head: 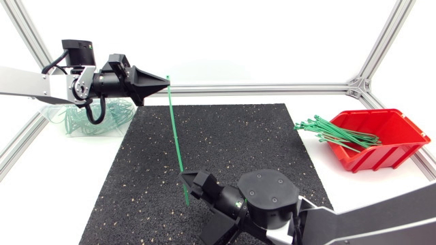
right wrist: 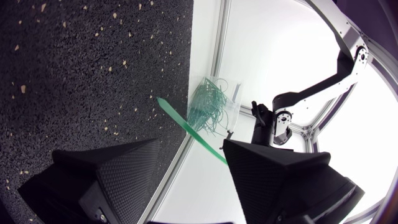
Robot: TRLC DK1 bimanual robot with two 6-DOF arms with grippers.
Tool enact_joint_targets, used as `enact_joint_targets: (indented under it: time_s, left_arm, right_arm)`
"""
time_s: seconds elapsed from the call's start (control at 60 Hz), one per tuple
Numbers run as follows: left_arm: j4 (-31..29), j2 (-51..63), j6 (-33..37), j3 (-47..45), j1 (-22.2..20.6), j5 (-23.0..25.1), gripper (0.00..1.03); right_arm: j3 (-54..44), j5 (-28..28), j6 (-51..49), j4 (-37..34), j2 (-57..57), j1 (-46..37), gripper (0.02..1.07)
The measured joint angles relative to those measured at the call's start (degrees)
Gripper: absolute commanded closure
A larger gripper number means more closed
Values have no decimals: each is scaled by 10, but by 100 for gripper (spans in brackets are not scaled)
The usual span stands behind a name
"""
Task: Take a green cable tie from the red box, thread the tail through the head to close it, then place it in the transparent bin on the left.
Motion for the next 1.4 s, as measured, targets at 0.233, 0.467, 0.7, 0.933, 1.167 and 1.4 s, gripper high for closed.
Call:
enact_joint_targets:
  time_s: [0.233, 0.467, 0.7, 0.933, 1.167, 1.4]
  left_arm:
    - [0, 4, 10, -4, -6, 0, 100]
    - [0, 9, 14, -5, -10, 0, 100]
    - [0, 9, 14, -10, -13, 0, 100]
    - [0, 9, 23, -11, -13, 0, 100]
    - [0, 11, 24, -11, -13, 0, 100]
    - [0, 11, 36, -20, -15, 0, 100]
  right_arm:
    - [-6, -9, 0, 0, 0, 10, 56]
    - [-6, -10, 0, 1, 0, 10, 65]
    - [-6, -12, 0, 1, 0, 10, 70]
    - [-6, -12, -7, 1, 0, 10, 101]
    - [-6, -12, -13, 1, 0, 10, 101]
    - [-5, -14, -13, 1, 0, 10, 101]
